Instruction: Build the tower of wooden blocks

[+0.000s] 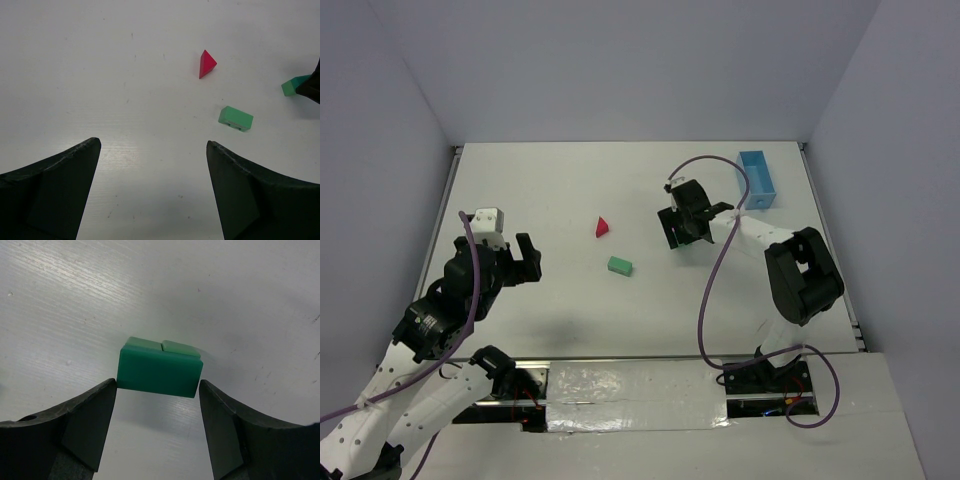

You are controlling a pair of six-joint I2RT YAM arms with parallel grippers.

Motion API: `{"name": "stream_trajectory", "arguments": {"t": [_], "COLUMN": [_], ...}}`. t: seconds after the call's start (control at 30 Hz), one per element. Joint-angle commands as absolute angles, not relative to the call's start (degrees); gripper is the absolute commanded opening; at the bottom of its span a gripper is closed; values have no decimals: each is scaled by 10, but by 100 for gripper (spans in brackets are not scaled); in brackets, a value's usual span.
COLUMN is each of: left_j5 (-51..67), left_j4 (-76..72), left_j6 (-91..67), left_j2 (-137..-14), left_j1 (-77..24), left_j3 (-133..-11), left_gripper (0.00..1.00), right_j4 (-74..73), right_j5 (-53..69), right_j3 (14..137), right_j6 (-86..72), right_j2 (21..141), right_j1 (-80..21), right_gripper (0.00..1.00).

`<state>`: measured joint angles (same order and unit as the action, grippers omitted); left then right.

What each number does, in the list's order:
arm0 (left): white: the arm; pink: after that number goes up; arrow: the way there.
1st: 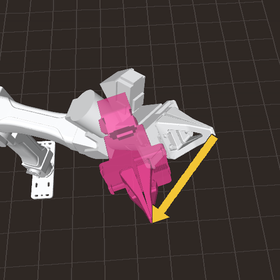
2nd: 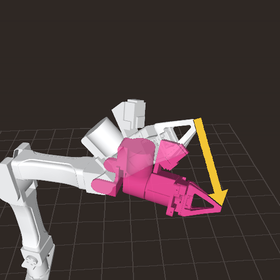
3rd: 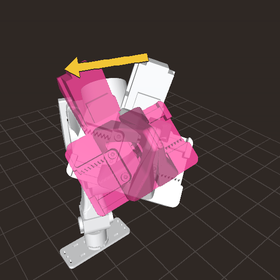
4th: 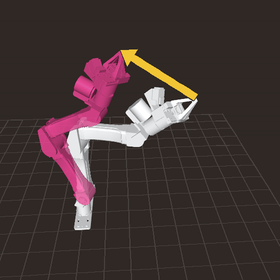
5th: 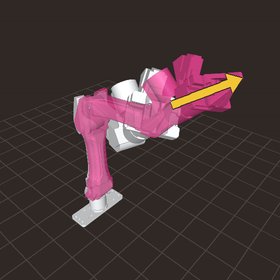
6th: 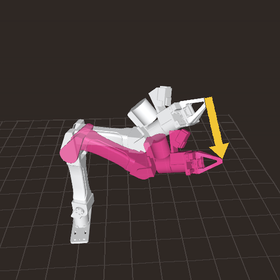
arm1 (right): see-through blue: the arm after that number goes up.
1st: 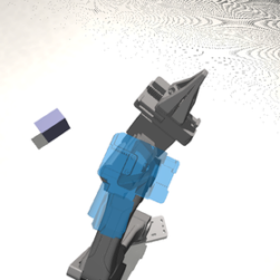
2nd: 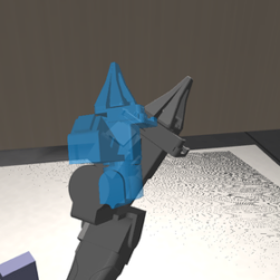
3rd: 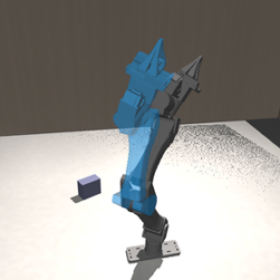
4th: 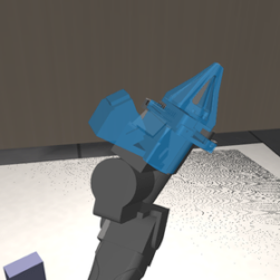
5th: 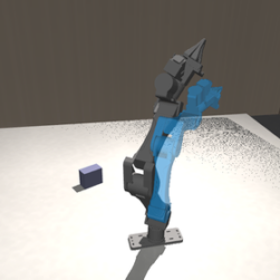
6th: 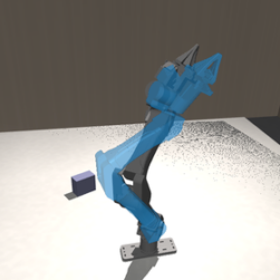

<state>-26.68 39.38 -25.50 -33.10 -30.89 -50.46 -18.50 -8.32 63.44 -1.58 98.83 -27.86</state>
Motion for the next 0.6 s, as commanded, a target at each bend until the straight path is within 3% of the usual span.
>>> {"name": "stream_trajectory", "arguments": {"t": [0.0, 0.57], "left_j5": [-263, -263], "left_j4": [372, 371], "left_j6": [-243, -243], "left_j2": [-326, -324], "left_j1": [-309, -310], "left_j3": [-504, -504], "left_gripper": [100, 100], "right_j4": [-182, -183], "right_j5": [-82, -76], "right_j3": [660, 671], "right_j6": [-12, -14], "right_j2": [983, 991], "right_j1": [-276, -275], "right_gripper": [74, 72]}}
